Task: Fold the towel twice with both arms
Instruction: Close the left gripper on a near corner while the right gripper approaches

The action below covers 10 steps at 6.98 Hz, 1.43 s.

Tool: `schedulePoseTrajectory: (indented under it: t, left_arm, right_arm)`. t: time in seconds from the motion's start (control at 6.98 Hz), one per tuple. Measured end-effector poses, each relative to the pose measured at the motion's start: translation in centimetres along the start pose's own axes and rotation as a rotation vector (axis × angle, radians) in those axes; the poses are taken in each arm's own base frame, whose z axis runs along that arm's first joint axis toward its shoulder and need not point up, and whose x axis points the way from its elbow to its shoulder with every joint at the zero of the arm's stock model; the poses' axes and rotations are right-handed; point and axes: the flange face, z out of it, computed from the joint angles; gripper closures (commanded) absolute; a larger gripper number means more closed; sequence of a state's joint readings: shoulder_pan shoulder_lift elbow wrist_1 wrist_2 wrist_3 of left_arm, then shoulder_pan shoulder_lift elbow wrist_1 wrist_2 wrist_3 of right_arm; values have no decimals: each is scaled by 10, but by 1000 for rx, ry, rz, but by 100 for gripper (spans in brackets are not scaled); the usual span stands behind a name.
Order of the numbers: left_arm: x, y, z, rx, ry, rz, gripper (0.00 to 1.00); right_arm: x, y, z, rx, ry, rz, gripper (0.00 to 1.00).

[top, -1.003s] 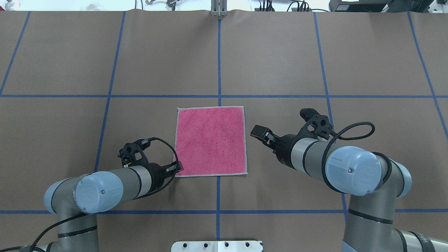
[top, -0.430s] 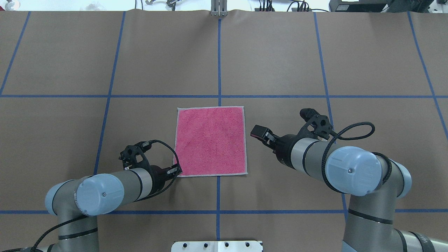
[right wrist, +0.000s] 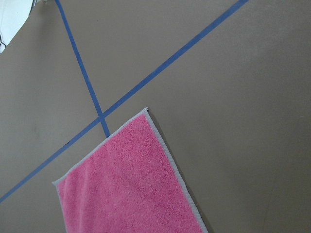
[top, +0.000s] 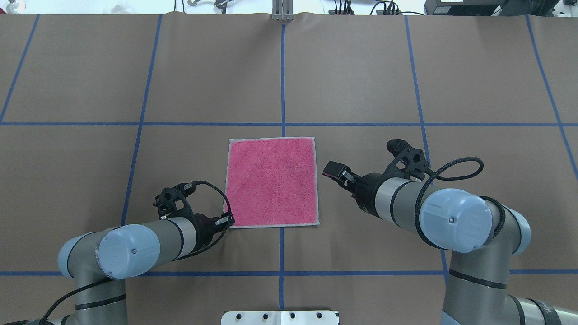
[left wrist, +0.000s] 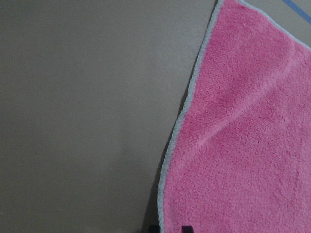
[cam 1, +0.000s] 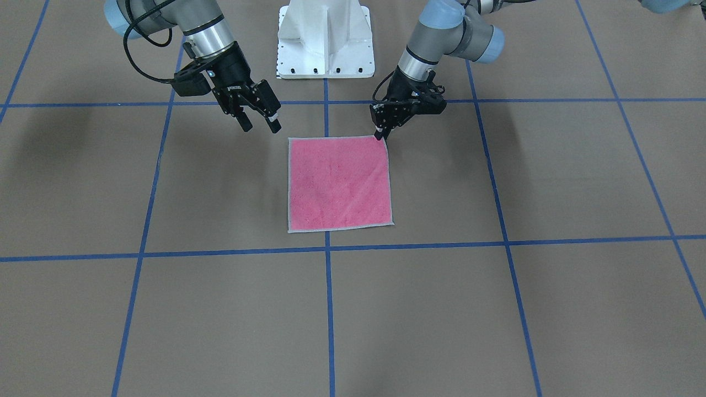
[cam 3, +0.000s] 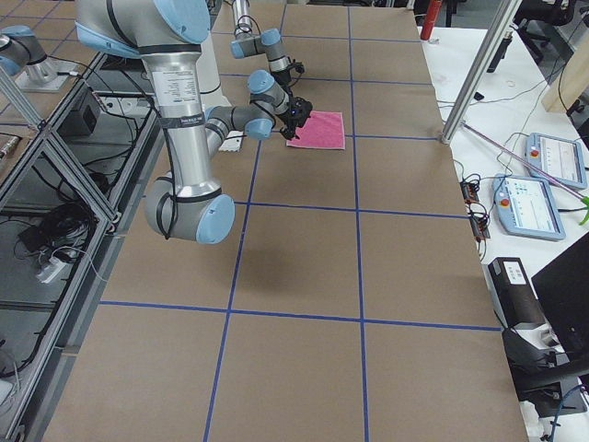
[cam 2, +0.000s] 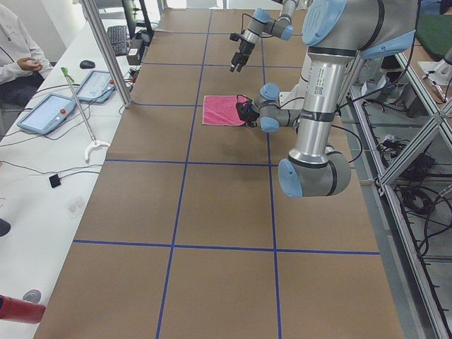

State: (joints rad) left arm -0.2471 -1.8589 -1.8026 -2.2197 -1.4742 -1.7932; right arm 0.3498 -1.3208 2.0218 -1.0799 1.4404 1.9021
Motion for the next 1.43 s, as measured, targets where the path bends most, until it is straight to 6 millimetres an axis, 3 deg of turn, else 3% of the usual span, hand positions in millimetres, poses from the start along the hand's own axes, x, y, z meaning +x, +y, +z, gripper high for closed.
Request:
schedulePoseTrajectory:
  t: [0.29, 0.72, 1.0, 1.15, 1.29, 1.43]
  left_arm:
    - [0, 0, -1, 1, 2, 0, 100]
    - [0, 0, -1, 1, 1, 0, 100]
    - [1, 1, -1, 0, 3, 2, 100]
    - [1, 1, -2, -1, 4, 1, 100]
    - [2, 1, -2, -1, 6, 0, 100]
    - [3, 1, -3, -2, 7, 0, 100]
  right_arm:
    - [0, 1, 0, -1, 1, 0, 5]
    - [3, 7, 4, 1, 8, -6, 5]
    - [-4, 29, 14, 25, 48, -13, 8]
    - [-5, 46, 27, 38, 75, 2, 13]
    - [-6, 63, 43, 57, 87, 16, 25]
    - [-11, 77, 57, 69, 88, 61, 25]
